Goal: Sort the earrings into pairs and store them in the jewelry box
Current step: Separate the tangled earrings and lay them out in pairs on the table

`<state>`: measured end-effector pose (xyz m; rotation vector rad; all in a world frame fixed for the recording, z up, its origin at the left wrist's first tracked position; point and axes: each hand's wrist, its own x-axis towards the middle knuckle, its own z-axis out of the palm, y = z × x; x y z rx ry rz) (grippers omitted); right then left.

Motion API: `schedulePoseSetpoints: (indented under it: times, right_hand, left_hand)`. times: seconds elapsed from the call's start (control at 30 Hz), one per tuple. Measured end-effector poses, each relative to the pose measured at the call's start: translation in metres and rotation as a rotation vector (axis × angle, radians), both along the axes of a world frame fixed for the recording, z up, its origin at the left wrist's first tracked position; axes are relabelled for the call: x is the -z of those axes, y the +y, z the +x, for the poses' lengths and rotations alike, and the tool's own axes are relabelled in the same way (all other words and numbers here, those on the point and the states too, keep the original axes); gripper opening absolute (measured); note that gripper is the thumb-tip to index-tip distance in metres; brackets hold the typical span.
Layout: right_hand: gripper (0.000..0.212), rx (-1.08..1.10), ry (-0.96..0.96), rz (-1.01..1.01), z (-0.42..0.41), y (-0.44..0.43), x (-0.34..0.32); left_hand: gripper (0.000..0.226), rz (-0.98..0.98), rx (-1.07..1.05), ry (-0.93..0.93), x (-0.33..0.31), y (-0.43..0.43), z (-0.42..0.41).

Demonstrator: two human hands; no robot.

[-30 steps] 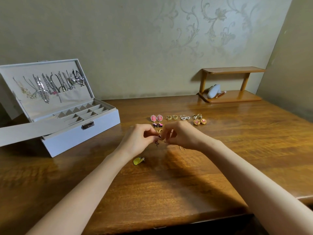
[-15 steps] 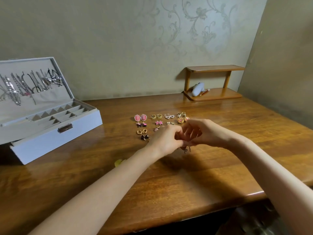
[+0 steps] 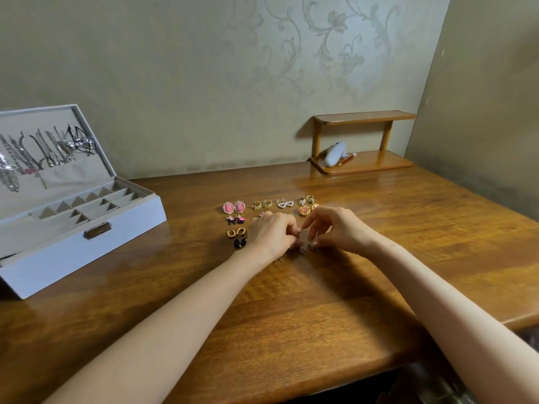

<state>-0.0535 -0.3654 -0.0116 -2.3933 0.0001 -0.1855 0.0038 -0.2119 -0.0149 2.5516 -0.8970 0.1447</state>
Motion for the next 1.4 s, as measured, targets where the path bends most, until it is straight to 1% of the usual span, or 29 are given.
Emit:
schedulePoseSetpoints:
  times: [0.17, 0.37, 0.67, 0.83, 0.97, 1.1, 1.23, 1.33, 1.4]
  right_hand:
    - [0.033, 0.032, -0.032, 0.03, 0.007, 0.001, 0.006]
    - [0.029, 0.065, -0.088, 0.022, 0.015, 0.003, 0.012]
    - [0.024, 0.084, -0.111, -0.021, 0.018, 0.008, 0.016]
    - [0.018, 0.122, -0.135, -0.021, 0.014, 0.007, 0.013]
    - [0.011, 0.163, -0.218, 0.058, 0.006, 0.012, 0.006]
    - [0.009, 0.149, -0.253, 0.071, 0.002, 0.024, -0.001]
    - [0.007, 0.066, -0.242, -0.003, 0.001, 0.055, -0.004]
    - [0.009, -0.041, -0.223, -0.041, 0.0, 0.084, -0.003]
    - [0.012, -0.126, -0.192, -0.095, 0.002, 0.103, 0.0]
  left_hand:
    - [0.004, -0.006, -0.019, -0.003, 0.001, 0.0, 0.005]
    - [0.006, -0.003, -0.031, -0.022, 0.002, -0.004, 0.007]
    - [0.011, -0.01, -0.036, -0.015, 0.003, 0.0, 0.012]
    - [0.017, -0.065, -0.023, -0.015, -0.002, 0.009, 0.013]
    - [0.013, -0.121, -0.049, -0.002, -0.011, 0.031, 0.011]
    - [0.011, -0.09, -0.114, 0.003, -0.02, 0.063, 0.005]
    - [0.013, -0.072, -0.163, 0.099, -0.029, 0.097, 0.0]
    - [0.014, 0.067, -0.187, 0.182, -0.036, 0.122, -0.001]
    - [0.013, 0.171, -0.184, 0.278, -0.04, 0.137, -0.001]
